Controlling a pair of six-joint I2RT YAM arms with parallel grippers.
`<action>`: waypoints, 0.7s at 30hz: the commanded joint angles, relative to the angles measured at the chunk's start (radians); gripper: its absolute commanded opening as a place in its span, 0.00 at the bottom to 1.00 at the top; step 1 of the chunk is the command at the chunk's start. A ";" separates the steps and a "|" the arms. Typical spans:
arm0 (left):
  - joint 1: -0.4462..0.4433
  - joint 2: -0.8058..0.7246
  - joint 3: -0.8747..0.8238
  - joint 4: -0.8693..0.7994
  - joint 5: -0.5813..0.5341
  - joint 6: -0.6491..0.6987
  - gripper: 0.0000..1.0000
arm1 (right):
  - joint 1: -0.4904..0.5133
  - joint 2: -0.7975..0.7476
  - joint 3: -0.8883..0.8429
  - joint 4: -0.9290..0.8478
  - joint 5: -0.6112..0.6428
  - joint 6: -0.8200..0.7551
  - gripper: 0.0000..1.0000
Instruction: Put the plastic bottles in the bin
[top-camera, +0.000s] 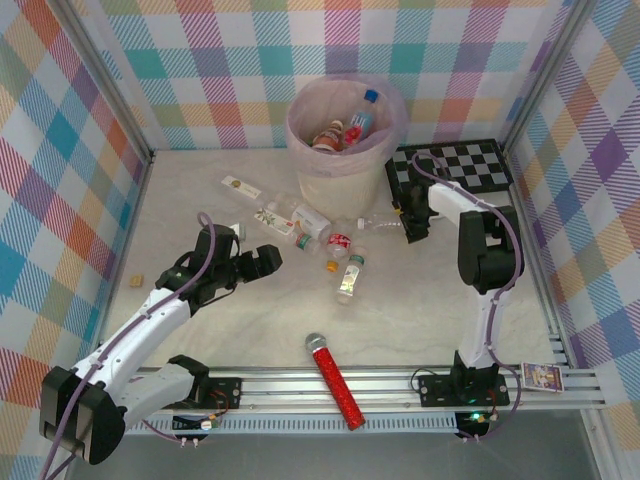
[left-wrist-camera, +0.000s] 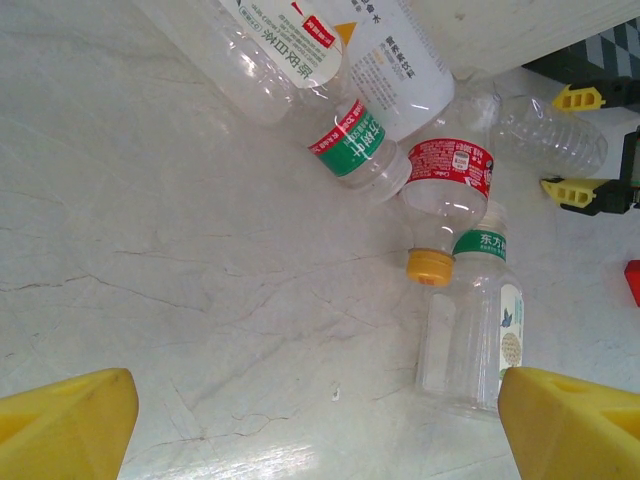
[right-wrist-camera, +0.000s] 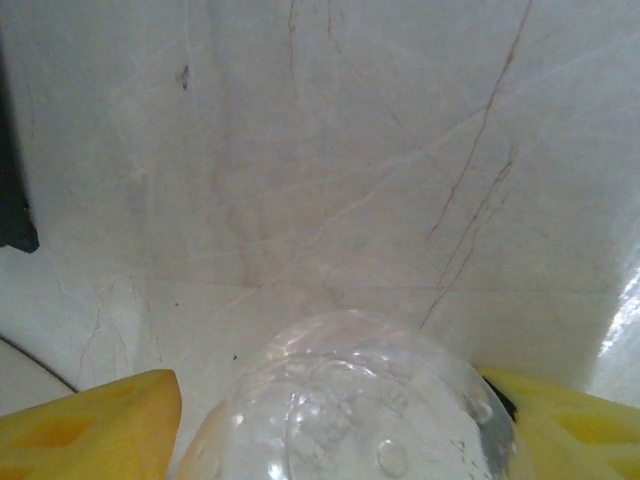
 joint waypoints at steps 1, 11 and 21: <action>0.006 -0.002 0.016 -0.002 -0.002 -0.010 0.92 | -0.039 -0.072 -0.026 -0.002 0.024 -0.003 0.71; 0.006 0.050 0.037 0.031 0.023 -0.016 0.92 | -0.138 -0.261 -0.169 0.021 -0.001 -0.062 0.61; 0.004 0.125 0.039 0.084 0.050 -0.025 0.92 | -0.208 -0.556 -0.147 -0.099 0.078 -0.262 0.55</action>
